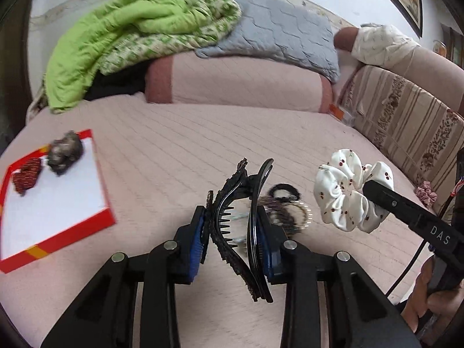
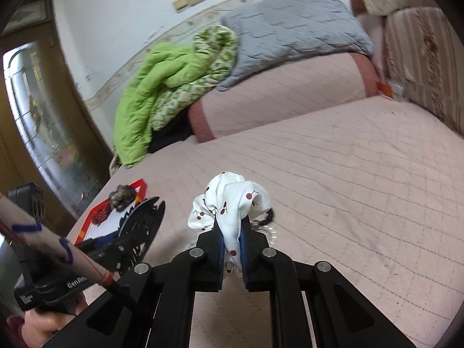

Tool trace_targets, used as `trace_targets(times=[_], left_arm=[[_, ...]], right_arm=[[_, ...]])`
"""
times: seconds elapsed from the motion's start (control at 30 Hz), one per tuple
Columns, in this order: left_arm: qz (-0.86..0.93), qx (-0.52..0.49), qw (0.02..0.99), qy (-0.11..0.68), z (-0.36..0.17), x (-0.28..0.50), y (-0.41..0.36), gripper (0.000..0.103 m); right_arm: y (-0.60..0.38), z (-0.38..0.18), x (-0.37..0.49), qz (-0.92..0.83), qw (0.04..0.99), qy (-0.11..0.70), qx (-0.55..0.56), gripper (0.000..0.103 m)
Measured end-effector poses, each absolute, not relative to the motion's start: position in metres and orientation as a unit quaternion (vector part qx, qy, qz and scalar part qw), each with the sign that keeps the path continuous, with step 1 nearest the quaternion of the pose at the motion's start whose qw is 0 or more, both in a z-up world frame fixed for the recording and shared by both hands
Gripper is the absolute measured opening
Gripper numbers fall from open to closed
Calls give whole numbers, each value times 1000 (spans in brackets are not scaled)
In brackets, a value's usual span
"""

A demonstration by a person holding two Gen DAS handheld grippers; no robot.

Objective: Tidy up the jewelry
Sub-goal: 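Carry the black clip with left tool while right tool carries white scrunchie to tray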

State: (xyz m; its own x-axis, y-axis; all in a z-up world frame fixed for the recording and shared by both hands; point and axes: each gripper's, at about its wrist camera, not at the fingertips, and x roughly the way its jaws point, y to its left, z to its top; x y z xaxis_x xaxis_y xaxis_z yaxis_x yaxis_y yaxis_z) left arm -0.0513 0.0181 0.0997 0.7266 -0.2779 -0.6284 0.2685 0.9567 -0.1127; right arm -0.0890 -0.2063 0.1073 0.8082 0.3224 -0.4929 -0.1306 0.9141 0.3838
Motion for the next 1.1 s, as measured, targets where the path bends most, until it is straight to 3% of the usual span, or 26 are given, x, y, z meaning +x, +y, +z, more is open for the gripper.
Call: trace_targets(times=[1.1], left_arm=[[-92,-34,943,317,103,-69,96,32]], right_arm=[[-132,101,-87,144,933,309,114,10]])
